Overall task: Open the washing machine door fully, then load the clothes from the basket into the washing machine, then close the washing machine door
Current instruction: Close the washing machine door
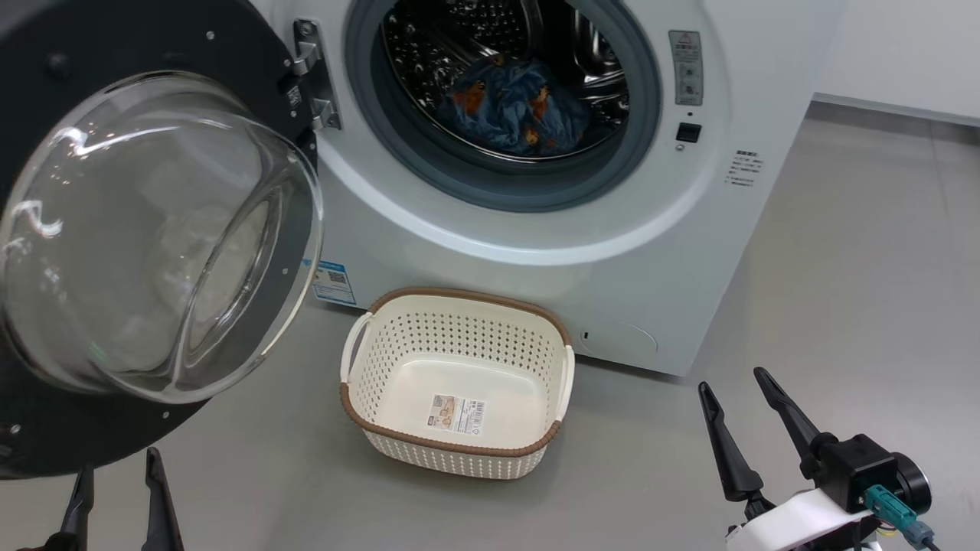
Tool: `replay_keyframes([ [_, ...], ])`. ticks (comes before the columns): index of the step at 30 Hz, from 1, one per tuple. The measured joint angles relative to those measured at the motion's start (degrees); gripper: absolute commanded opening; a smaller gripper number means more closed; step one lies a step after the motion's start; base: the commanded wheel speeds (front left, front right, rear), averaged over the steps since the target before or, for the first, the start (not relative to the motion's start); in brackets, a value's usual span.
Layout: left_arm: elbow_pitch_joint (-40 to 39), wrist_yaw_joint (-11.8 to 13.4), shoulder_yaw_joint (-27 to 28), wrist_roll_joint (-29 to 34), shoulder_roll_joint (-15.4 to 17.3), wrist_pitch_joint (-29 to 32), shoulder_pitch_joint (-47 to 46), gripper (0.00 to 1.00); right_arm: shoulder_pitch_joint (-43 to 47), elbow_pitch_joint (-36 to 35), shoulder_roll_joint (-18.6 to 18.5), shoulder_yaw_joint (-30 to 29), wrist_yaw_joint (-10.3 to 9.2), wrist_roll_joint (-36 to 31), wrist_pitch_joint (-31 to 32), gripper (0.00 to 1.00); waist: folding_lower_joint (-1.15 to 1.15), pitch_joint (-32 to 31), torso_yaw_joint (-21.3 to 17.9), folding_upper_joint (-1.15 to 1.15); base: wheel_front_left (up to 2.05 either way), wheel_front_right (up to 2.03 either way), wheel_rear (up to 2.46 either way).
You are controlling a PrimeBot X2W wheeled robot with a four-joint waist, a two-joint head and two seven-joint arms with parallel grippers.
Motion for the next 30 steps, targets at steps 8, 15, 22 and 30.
replay_keyframes([
  [8, -0.3, 0.0, 2.9, -1.5, 0.0, 0.0, 0.2, 1.0, -1.0, 0.4, -0.3, 3.4, 0.0, 0.0, 0.0, 1.0, 0.0, -0.6, 6.0, 0.0, 0.0, 0.0, 0.0],
  [15, -0.6, 0.0, 5.4, -2.0, 0.0, 0.0, 0.6, 1.0, -2.6, 1.4, -0.5, 4.8, 0.0, 0.5, 0.0, 1.0, 0.0, -0.7, 8.3, 0.0, 0.0, 0.0, 0.0],
  [22, -0.2, -0.1, 6.3, -4.6, 0.0, 0.0, 0.5, 0.0, -2.7, 1.9, -0.5, 5.1, 0.01, 0.9, 0.0, 1.0, 0.0, -0.7, 8.5, 0.0, 0.0, 0.0, 0.0],
  [30, 1.6, 0.5, 17.8, -23.6, -0.3, 0.0, -1.2, 0.0, -2.6, 2.2, 0.0, 4.5, 0.01, 1.3, 0.0, 1.0, 0.0, -0.9, 8.4, 0.0, 0.0, 0.0, 0.0],
])
